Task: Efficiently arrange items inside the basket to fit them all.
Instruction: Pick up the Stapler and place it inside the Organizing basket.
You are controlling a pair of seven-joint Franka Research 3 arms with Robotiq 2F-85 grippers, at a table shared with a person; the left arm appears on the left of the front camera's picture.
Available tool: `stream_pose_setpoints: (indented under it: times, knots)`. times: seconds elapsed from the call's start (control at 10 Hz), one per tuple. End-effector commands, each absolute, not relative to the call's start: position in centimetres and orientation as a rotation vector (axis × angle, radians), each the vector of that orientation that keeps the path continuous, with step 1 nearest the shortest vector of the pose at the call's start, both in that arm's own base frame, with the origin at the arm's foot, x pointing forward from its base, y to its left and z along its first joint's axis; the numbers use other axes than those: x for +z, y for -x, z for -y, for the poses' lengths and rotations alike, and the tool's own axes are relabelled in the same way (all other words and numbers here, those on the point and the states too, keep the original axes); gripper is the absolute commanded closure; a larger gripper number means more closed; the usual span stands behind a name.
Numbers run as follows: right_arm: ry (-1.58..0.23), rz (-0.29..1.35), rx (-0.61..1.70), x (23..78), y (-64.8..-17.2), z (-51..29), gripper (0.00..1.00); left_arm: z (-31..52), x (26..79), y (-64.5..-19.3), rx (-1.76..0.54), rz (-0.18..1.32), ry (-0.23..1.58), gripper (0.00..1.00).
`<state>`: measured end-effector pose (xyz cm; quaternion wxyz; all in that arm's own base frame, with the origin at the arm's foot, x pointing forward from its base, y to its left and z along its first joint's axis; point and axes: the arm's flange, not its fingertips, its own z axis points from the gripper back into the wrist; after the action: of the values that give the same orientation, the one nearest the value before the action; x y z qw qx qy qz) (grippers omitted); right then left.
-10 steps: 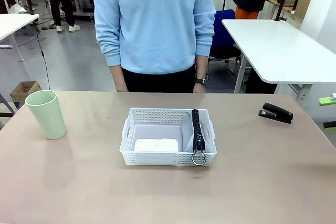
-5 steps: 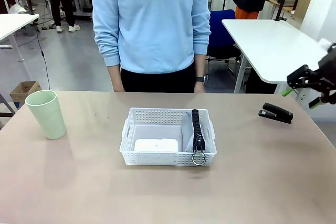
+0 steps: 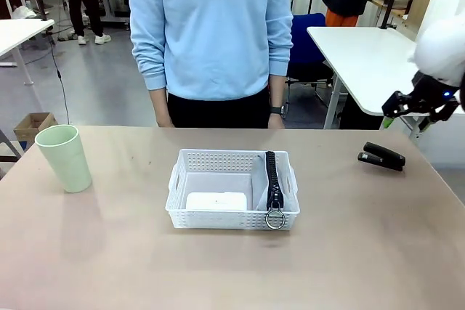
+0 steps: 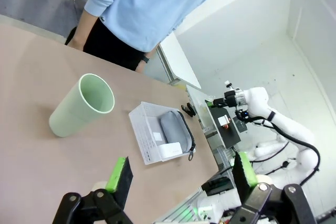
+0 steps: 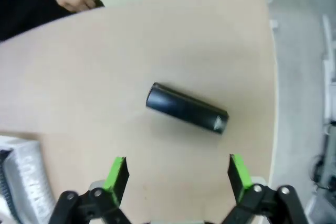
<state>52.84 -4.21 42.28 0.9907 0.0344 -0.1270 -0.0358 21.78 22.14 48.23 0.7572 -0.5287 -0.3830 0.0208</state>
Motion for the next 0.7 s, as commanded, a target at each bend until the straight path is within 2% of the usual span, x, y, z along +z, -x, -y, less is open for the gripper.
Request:
stream_pose_setpoints:
  times: [0.0, 0.1, 0.2, 0.3, 0.6]
  knots:
    - [-0.071, 0.235, 0.031, 40.9, -55.6, 4.4, 0.00, -22.1, 48.4, -21.7, 0.031, 0.858, 1.162, 0.00]
    - [-0.093, 0.220, 0.036, 40.2, -56.0, 4.5, 0.00, -22.1, 48.4, -21.7, 0.031, 0.858, 1.162, 0.00]
    - [-0.076, 0.171, -0.112, 40.7, -55.5, 5.2, 0.00, -22.1, 48.4, -21.7, 0.031, 0.858, 1.162, 0.00]
    - [-0.069, 0.220, 0.010, 39.5, -55.6, 4.0, 0.00, -22.1, 48.4, -21.7, 0.031, 0.858, 1.162, 0.00]
    - [-0.069, 0.220, 0.010, 39.5, -55.6, 4.0, 0.00, -22.1, 48.4, -21.7, 0.031, 0.858, 1.162, 0.00]
